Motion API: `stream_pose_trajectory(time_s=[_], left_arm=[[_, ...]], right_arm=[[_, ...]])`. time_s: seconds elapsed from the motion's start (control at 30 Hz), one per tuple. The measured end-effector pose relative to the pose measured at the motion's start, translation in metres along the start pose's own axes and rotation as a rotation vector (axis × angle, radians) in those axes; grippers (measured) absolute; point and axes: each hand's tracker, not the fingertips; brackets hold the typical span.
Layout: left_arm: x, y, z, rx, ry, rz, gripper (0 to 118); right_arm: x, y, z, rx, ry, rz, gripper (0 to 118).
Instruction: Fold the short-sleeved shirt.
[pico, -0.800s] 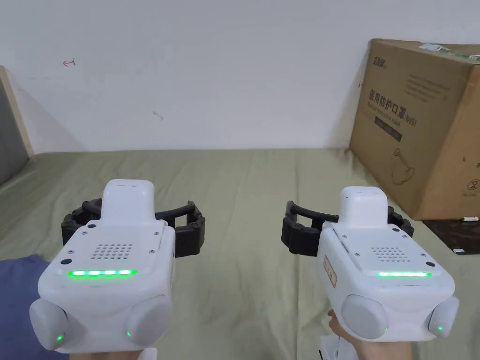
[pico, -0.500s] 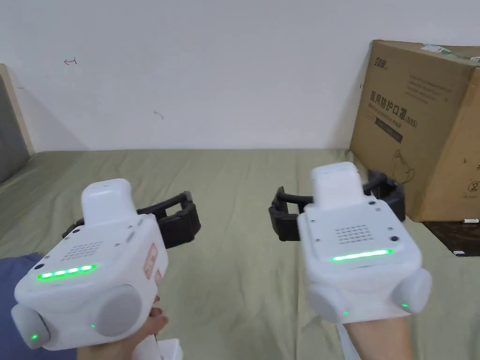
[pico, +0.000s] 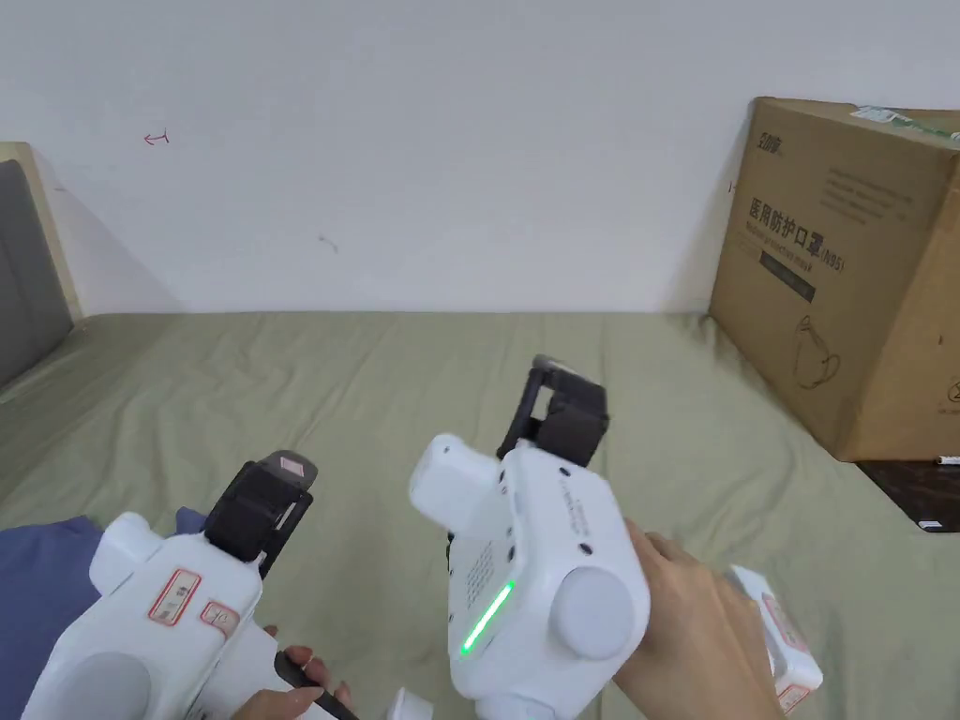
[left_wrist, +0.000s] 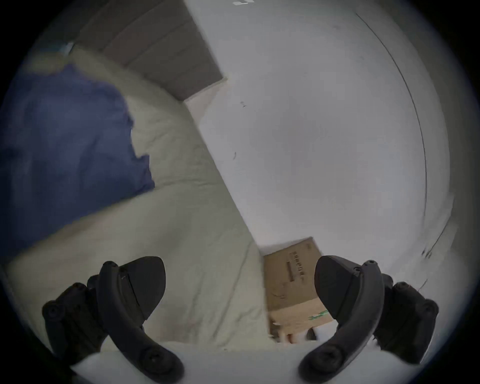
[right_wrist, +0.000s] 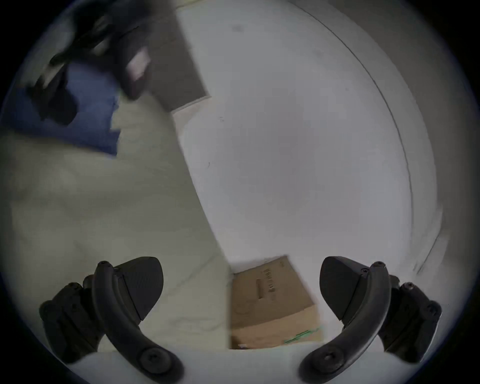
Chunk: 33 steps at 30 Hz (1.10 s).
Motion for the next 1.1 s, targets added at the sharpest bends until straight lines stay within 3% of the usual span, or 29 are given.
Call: stream_pose_trajectory(time_s=[0.07, 0.2, 0.23, 0.3, 0.4, 0.57, 0.63, 0.77, 0.8, 0.83, 0.87, 0.9, 0.93, 1.03, 1.1], left_arm=[[0.034, 0.003, 0.004, 0.036, -0.009, -0.213, 115], [0.100, -0.021, 0.013, 0.152, 0.027, -0.897, 115], [0.107, -0.031, 0.015, 0.159, 0.018, -1.043, 115], [0.112, -0.047, 0.019, 0.145, 0.044, -1.205, 115], [0.113, -0.044, 0.028, 0.073, -0.067, -1.113, 115], [0.109, -0.038, 0.027, 0.129, -0.007, -1.078, 115], [0.109, -0.037, 0.030, 0.129, -0.020, -1.103, 115], [0.110, -0.039, 0.031, 0.116, 0.009, -1.112, 109], [0.109, -0.039, 0.032, 0.104, 0.005, -1.089, 89], [0.107, -0.037, 0.030, 0.085, -0.024, -1.051, 62], [0.105, -0.037, 0.029, 0.078, -0.029, -1.017, 31], [0.104, -0.038, 0.026, 0.074, 0.003, -0.989, 7], [0.102, -0.039, 0.025, 0.099, 0.037, -0.988, 5], [0.100, -0.039, 0.021, 0.078, 0.024, -1.013, 0], [0.100, -0.040, 0.020, 0.050, 0.014, -1.020, 0]], right_arm=[[0.028, -0.002, -0.004, -0.058, 0.038, -0.338, 117], [0.079, -0.044, -0.020, -0.227, 0.128, -1.140, 117], [0.084, -0.061, -0.021, -0.228, 0.149, -1.271, 117], [0.082, -0.088, -0.019, -0.242, 0.018, -1.376, 117], [0.080, -0.097, -0.013, -0.241, -0.065, -1.237, 117], [0.071, -0.080, -0.002, -0.187, -0.044, -1.009, 117], [0.063, -0.073, 0.002, -0.138, -0.086, -0.939, 117], [0.056, -0.068, 0.009, -0.125, -0.103, -0.889, 115], [0.056, -0.066, 0.011, -0.127, -0.104, -0.884, 110], [0.055, -0.065, 0.012, -0.126, -0.104, -0.876, 100], [0.056, -0.067, 0.011, -0.116, -0.096, -0.871, 80], [0.056, -0.067, 0.010, -0.126, -0.096, -0.872, 42], [0.057, -0.068, 0.009, -0.141, -0.100, -0.879, 17], [0.062, -0.079, 0.011, -0.129, -0.065, -0.963, 1], [0.062, -0.078, 0.011, -0.132, -0.063, -0.962, 0]])
